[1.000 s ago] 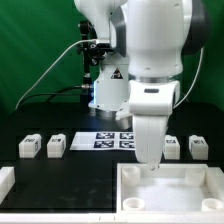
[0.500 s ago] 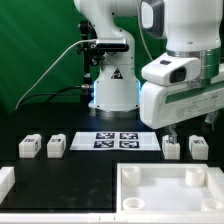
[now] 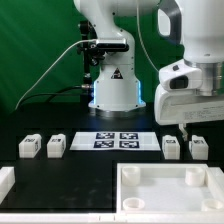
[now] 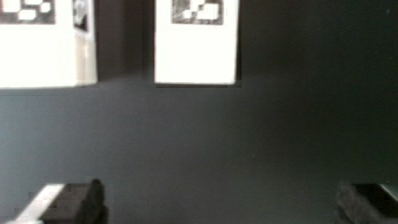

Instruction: Assemble one leg

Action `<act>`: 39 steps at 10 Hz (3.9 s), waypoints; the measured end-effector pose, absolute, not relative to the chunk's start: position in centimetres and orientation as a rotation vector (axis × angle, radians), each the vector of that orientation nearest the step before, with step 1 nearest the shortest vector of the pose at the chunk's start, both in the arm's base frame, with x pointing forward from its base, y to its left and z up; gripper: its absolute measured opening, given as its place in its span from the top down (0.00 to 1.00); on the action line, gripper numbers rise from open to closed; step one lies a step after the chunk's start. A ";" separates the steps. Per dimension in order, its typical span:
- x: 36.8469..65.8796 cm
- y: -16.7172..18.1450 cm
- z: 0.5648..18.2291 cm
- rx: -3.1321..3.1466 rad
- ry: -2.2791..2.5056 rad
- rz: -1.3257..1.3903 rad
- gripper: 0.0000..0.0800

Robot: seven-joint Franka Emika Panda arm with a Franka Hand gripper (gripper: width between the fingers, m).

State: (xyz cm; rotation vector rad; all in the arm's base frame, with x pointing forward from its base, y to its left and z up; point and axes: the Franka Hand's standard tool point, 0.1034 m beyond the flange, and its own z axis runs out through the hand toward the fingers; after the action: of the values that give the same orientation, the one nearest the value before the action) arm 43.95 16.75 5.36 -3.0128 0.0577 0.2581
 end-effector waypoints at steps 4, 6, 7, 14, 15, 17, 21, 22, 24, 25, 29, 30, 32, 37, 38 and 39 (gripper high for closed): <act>42.7 16.5 4.9 -2.904 -0.050 0.901 0.19; 41.2 16.9 4.7 -2.799 -0.012 1.257 0.19; 40.5 17.6 4.4 -2.684 -0.029 1.535 0.19; 40.8 18.0 3.5 -2.678 -0.045 1.545 0.19; 40.8 18.0 3.5 -2.677 -0.047 1.545 0.19; 41.4 18.1 3.2 -2.689 -0.015 1.468 0.19; 41.4 18.2 2.9 -2.722 -0.008 1.401 0.19; 42.4 18.5 2.4 -2.768 0.005 1.284 0.19; 42.4 18.5 2.5 -2.868 0.024 1.031 0.19; 41.9 18.4 2.5 -2.858 0.019 1.071 0.19; 41.2 17.8 2.3 -2.843 0.026 1.135 0.19; 40.2 17.4 2.6 -2.825 0.028 1.213 0.19; 39.2 17.7 1.8 -2.828 0.075 1.250 0.19; 38.5 17.9 0.9 -2.823 0.067 1.262 0.31; 38.5 17.9 0.9 -2.823 0.067 1.262 0.54; 38.5 17.9 0.9 -2.823 0.066 1.262 0.64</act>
Offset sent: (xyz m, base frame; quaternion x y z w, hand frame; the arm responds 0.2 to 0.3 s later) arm 0.0000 0.0000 0.0000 0.0000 -0.3523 0.0000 0.9359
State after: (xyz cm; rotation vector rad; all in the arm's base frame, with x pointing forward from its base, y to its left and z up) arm 38.54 17.87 0.88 -2.8233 0.0664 1.2624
